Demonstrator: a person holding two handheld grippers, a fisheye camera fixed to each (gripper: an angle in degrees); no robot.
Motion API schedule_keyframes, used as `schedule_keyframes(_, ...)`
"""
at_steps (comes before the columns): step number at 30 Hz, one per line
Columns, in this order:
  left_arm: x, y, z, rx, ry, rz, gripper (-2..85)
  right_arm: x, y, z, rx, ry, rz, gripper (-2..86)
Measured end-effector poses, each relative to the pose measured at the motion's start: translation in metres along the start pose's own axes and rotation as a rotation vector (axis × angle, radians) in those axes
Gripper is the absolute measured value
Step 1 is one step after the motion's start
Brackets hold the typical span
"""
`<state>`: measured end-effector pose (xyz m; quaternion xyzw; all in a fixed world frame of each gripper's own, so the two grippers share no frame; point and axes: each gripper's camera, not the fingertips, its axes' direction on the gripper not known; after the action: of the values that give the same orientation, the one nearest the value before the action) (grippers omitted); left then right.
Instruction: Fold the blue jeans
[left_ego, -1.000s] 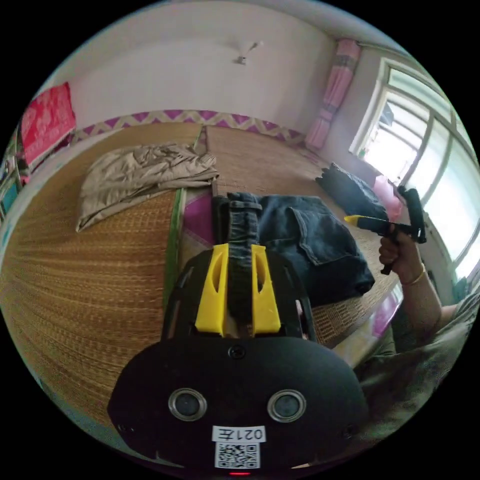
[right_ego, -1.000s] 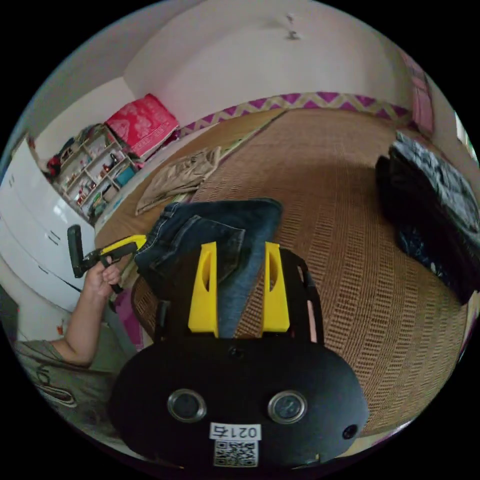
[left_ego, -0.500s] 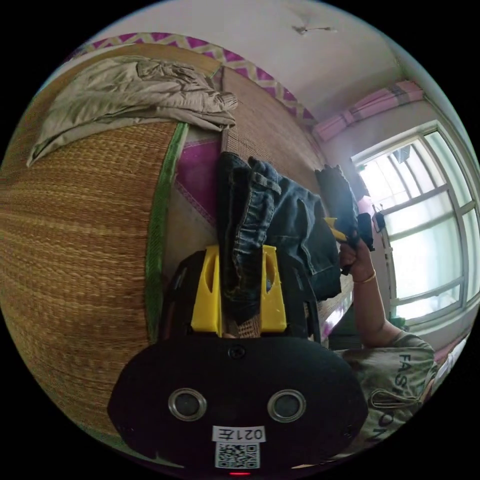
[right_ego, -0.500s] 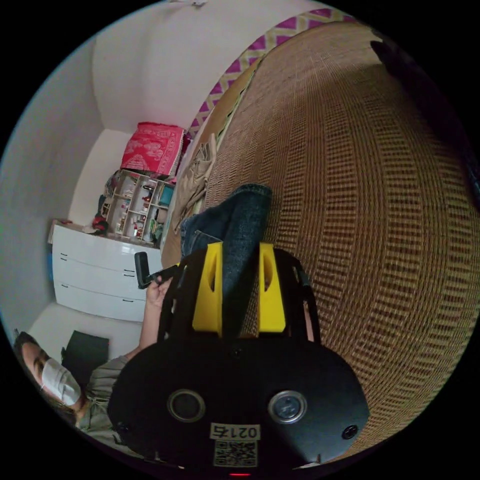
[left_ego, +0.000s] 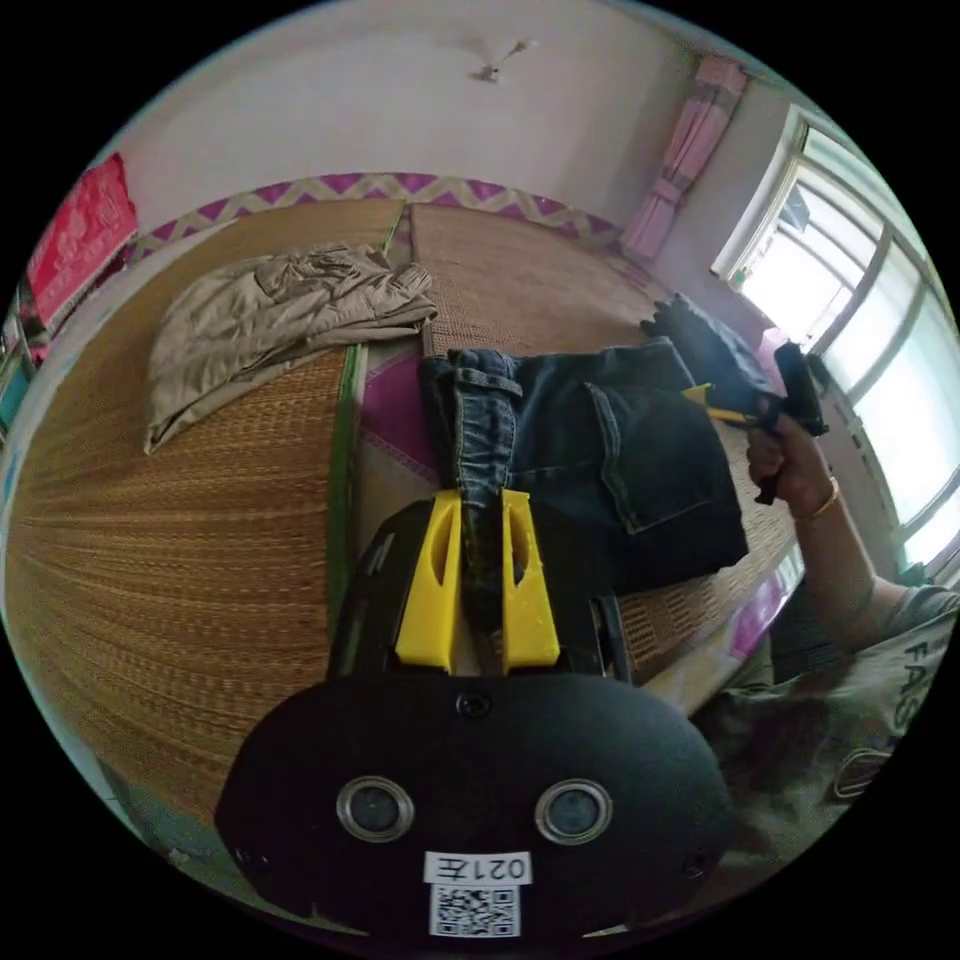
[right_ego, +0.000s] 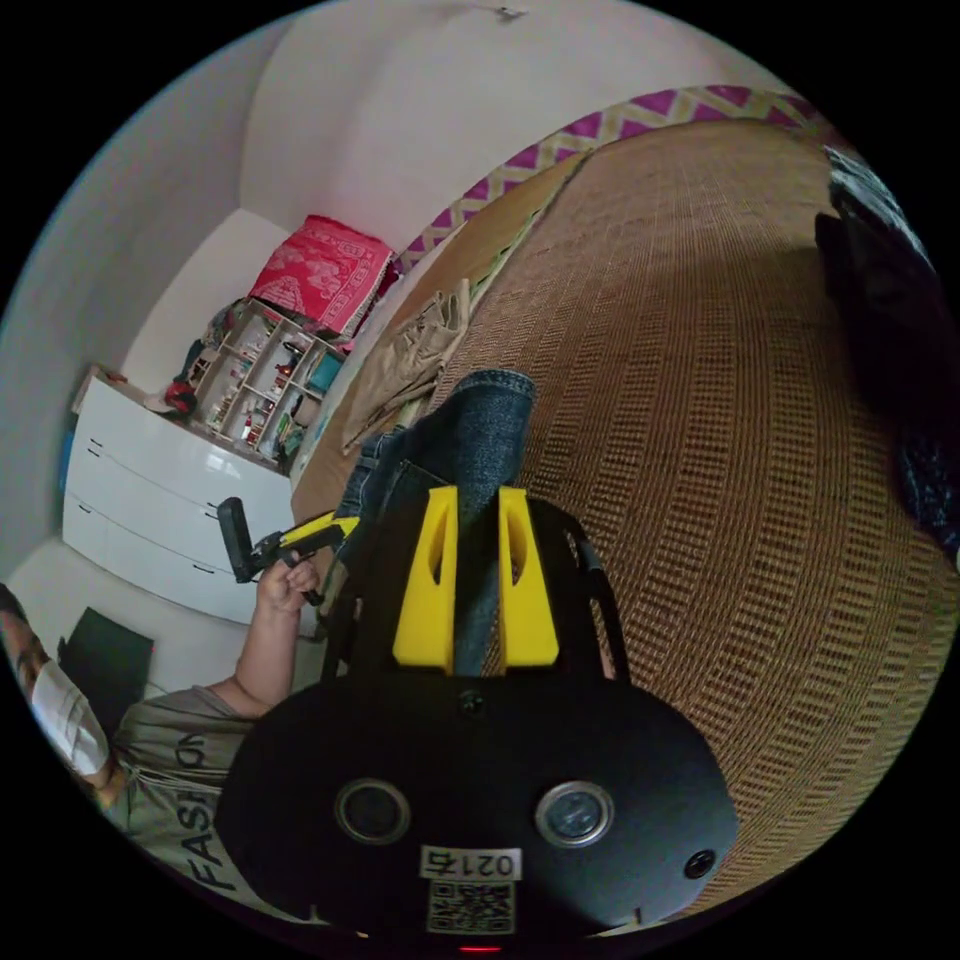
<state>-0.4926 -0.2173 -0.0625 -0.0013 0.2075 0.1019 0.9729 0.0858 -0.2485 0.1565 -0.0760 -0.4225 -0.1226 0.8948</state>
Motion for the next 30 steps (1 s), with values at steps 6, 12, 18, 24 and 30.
schedule_keyframes(6,-0.018,-0.008,-0.044,0.107,0.075,-0.014,4.2,-0.045,-0.037,-0.01,-0.002,-0.033,-0.139,6.2)
schedule_keyframes(12,-0.063,-0.06,-0.112,0.246,0.053,-0.063,3.8,-0.121,-0.146,0.013,0.032,-0.084,-0.251,6.0)
schedule_keyframes(18,-0.139,-0.13,-0.143,0.298,-0.103,-0.204,3.9,-0.197,-0.292,0.11,0.001,-0.064,-0.286,5.8)
schedule_keyframes(24,-0.21,-0.151,-0.073,0.091,-0.293,-0.3,6.1,-0.198,-0.344,0.235,-0.091,0.133,-0.227,7.6)
schedule_keyframes(30,-0.192,-0.104,-0.078,0.307,-0.276,-0.225,6.7,-0.171,-0.295,0.258,-0.127,0.24,-0.281,11.2)
